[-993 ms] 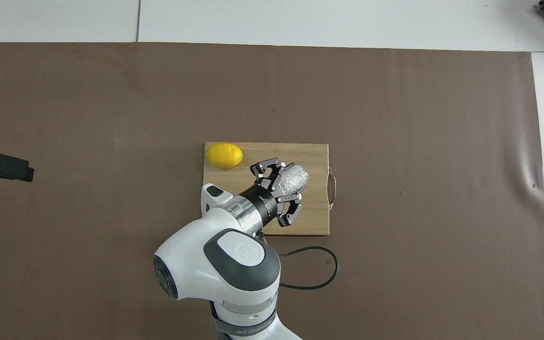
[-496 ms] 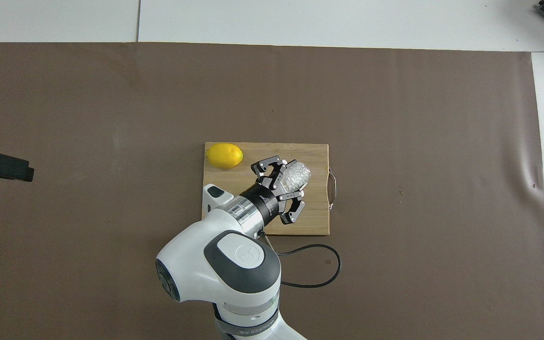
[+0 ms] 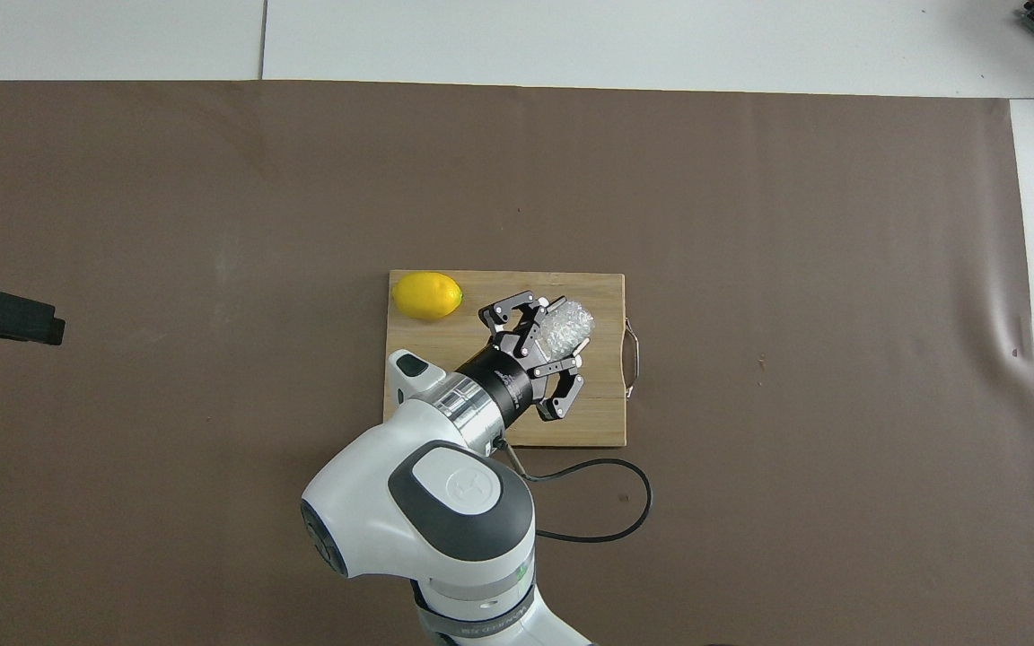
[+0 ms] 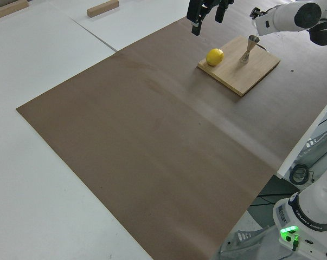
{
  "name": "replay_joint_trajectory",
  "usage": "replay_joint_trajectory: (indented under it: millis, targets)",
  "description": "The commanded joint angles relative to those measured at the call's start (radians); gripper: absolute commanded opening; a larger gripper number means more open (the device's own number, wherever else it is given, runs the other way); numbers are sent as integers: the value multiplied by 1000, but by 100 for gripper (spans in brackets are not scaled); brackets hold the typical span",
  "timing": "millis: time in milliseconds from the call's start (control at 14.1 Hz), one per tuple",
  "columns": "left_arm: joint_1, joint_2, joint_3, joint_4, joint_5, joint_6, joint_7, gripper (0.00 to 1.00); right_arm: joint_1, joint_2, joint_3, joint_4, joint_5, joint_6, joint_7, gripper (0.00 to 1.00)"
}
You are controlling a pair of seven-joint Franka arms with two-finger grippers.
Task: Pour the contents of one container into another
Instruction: 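Tilt the white cup with the right gripper above the metal cup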
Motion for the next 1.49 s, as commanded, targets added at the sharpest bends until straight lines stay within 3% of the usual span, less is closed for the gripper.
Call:
replay_joint_trajectory:
  millis: [0, 1418]
  targets:
    - [-2, -17, 0, -26, -1, 17, -4, 100, -12, -48, 8, -75, -35, 43, 36, 19]
    - [0, -18, 0, -27, 4, 17, 1, 100, -12, -56, 9, -87, -78, 60, 59, 19]
